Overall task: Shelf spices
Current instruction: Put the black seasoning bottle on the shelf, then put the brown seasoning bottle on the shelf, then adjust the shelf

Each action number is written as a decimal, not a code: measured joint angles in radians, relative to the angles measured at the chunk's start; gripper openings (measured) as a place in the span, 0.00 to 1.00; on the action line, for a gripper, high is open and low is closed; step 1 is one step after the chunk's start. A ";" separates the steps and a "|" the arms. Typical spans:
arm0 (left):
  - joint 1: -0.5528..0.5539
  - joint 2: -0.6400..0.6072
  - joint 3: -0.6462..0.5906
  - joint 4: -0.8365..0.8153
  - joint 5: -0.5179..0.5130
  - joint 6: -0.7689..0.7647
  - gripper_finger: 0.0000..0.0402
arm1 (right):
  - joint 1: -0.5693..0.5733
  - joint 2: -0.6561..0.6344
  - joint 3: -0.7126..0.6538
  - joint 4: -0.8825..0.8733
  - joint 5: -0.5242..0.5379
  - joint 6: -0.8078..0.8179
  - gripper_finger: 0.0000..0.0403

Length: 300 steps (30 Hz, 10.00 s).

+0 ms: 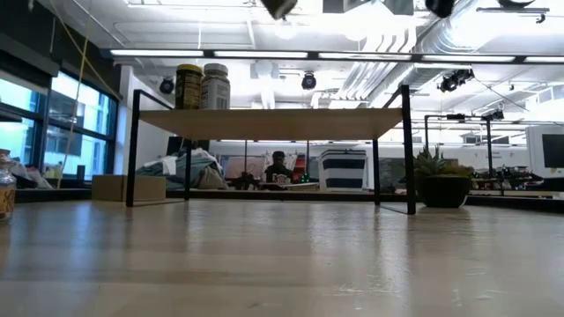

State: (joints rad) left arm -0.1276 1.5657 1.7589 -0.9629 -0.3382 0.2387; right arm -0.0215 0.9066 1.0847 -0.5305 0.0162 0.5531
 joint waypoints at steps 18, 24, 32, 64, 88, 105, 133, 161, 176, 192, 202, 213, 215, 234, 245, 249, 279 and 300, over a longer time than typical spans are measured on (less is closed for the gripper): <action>0.394 0.423 0.508 -0.608 0.176 0.061 0.46 | -0.013 -0.139 0.000 -0.012 0.039 -0.064 0.00; 0.391 0.465 0.508 -0.594 0.210 0.089 0.62 | -0.014 -0.109 0.000 -0.005 0.104 -0.058 0.00; 0.392 0.462 0.508 -0.607 0.202 0.084 0.63 | -0.014 -0.086 0.000 0.004 0.140 -0.047 0.00; 0.263 0.348 0.508 -0.056 0.144 0.118 0.31 | -0.013 -0.092 0.000 0.084 0.103 -0.162 0.00; 0.042 0.308 -0.138 0.281 -0.420 -0.894 0.00 | -0.013 -0.095 0.000 0.084 0.108 -0.240 0.00; 0.129 0.289 -0.286 0.257 -0.589 -1.112 0.00 | -0.014 -0.096 0.000 0.086 0.103 -0.244 0.00; -0.240 -0.160 -0.324 -0.325 0.341 -0.784 0.28 | -0.014 -0.087 0.000 0.082 0.005 -0.261 0.00; -0.574 -0.162 -0.767 -0.002 0.183 -0.968 0.78 | 0.004 0.102 0.000 0.089 0.023 -0.016 0.00; -0.492 -0.159 -0.912 0.182 0.298 -0.861 0.78 | 0.004 0.101 0.000 0.087 0.031 -0.124 0.00; -0.486 0.053 -0.919 0.276 0.289 -0.811 0.78 | 0.004 0.101 0.000 0.080 0.028 -0.151 0.00; -0.491 0.068 -0.911 0.285 0.244 -0.777 0.60 | 0.004 0.101 0.000 0.055 0.028 -0.154 0.00; -0.319 -0.061 -0.413 -0.037 0.040 -0.411 0.44 | 0.004 0.055 0.000 0.055 0.009 -0.125 0.00; -0.225 -0.058 -0.283 -0.065 -0.011 -0.265 0.44 | 0.004 0.034 0.000 0.055 0.009 -0.125 0.00; 0.376 0.592 0.528 -0.476 0.262 0.085 0.44 | -0.020 -0.056 0.000 0.133 0.010 -0.194 0.00; 0.342 0.614 0.535 -0.481 0.246 0.087 0.60 | -0.020 -0.056 0.000 0.139 0.010 -0.197 0.00; 0.336 0.614 0.536 -0.431 0.230 0.088 0.66 | -0.020 -0.056 0.000 0.139 0.009 -0.214 0.00; 0.780 0.334 0.561 -0.512 -0.074 -0.380 0.04 | -0.059 -0.055 0.000 0.226 0.009 -0.219 0.00; 0.978 0.340 -0.030 -0.280 0.296 -0.692 0.00 | -0.077 -0.026 0.000 0.264 0.026 -0.195 0.00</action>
State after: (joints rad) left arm 0.8505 1.9057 1.7292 -1.2430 -0.0422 -0.4532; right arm -0.0986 0.8802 1.0847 -0.2661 0.0423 0.3584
